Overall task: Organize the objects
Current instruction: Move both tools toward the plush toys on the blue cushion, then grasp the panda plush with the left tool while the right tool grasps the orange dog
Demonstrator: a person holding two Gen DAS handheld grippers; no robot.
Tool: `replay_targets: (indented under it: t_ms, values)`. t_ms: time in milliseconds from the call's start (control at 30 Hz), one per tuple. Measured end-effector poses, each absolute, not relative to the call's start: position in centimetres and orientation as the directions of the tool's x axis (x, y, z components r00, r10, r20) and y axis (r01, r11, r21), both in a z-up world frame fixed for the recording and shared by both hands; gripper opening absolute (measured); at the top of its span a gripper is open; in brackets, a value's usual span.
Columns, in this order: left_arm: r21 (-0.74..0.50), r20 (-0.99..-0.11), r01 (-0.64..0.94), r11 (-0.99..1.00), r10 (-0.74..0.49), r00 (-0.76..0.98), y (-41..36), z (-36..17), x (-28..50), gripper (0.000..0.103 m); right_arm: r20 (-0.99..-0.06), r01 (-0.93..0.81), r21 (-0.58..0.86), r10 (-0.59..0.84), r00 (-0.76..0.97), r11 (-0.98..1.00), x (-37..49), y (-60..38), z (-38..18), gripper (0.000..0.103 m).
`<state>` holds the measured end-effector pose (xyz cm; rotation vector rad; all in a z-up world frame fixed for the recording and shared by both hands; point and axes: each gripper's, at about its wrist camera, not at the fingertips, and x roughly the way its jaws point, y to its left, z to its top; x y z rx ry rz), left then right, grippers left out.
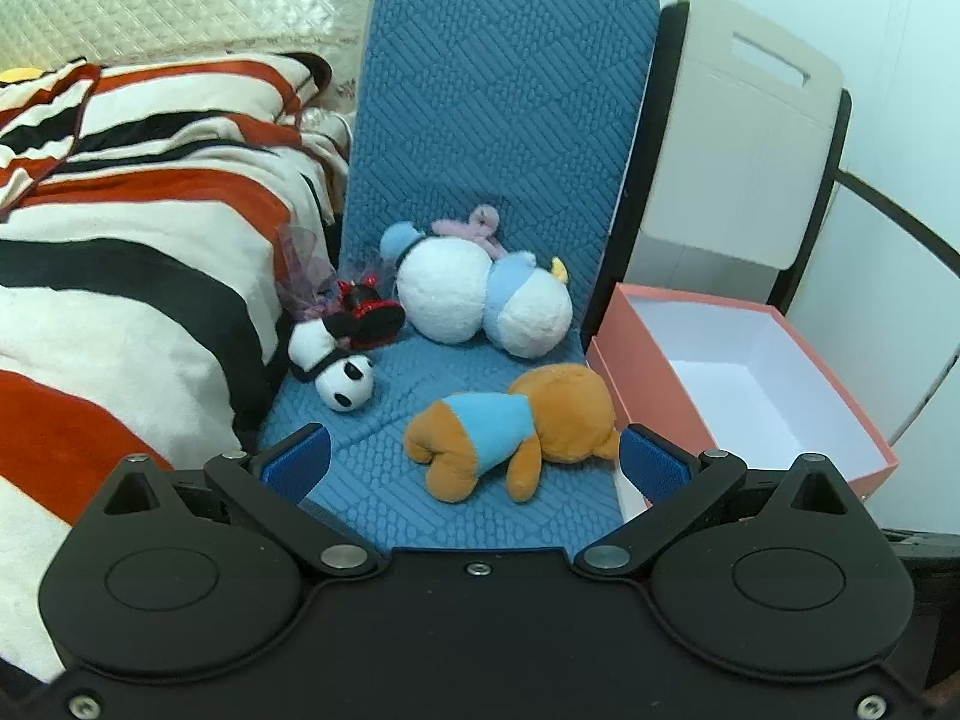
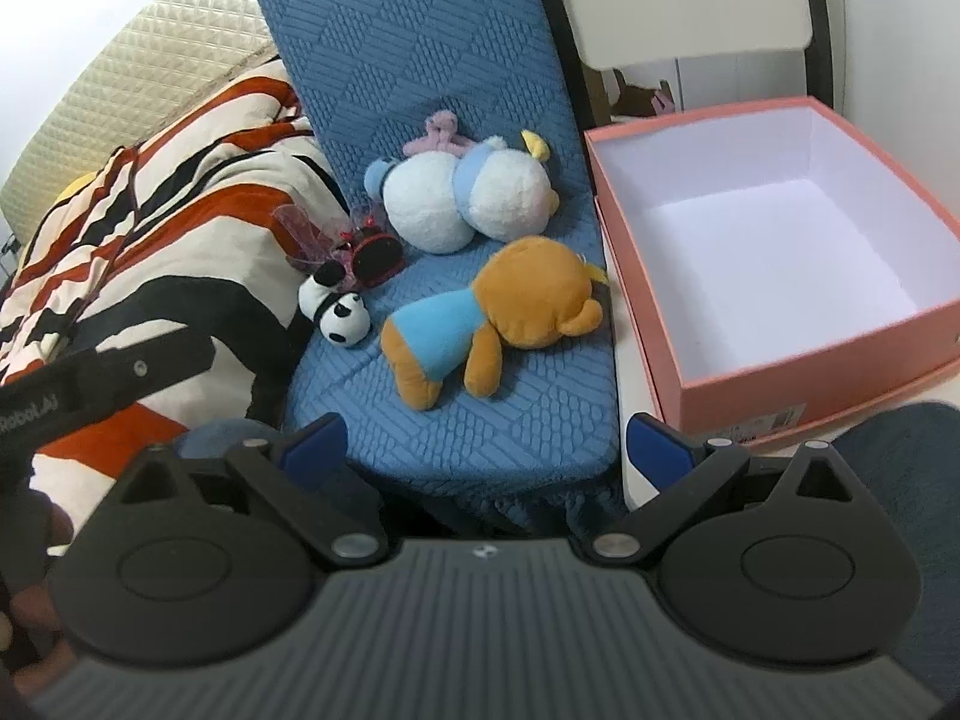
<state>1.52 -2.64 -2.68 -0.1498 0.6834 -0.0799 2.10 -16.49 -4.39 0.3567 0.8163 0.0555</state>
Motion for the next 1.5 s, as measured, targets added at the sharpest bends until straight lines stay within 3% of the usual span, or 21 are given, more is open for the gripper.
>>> replay_targets:
  t_ms: [367, 967, 1267, 1500]
  values:
    - [-0.186, -0.651, -0.022, 0.982, -0.107, 0.751, -2.6, -6.4, 5.4, 0.103, -0.684, 0.078, 0.313, 0.168, 0.710, 0.947, 3.4, -16.6, -6.6, 0.101]
    - [-0.147, -0.701, -0.127, 0.981, -0.012, 0.713, -1.2, -10.7, 15.8, 0.103, -0.585, -0.135, 0.210, 0.235, 0.776, 0.968, 10.6, -15.9, -9.6, 0.101]
    - [-0.118, -0.751, -0.178, 0.977, 0.029, 0.659, -0.8, -15.6, 20.1, 0.101, -0.619, -0.301, 0.116, 0.306, 0.724, 0.947, 14.2, -14.4, -10.5, 0.101]
    - [-0.084, -0.785, -0.212, 0.974, 0.066, 0.615, -0.2, -18.8, 22.3, 0.100, -0.669, -0.394, -0.034, 0.272, 0.692, 0.918, 16.8, -13.0, -11.7, 0.101]
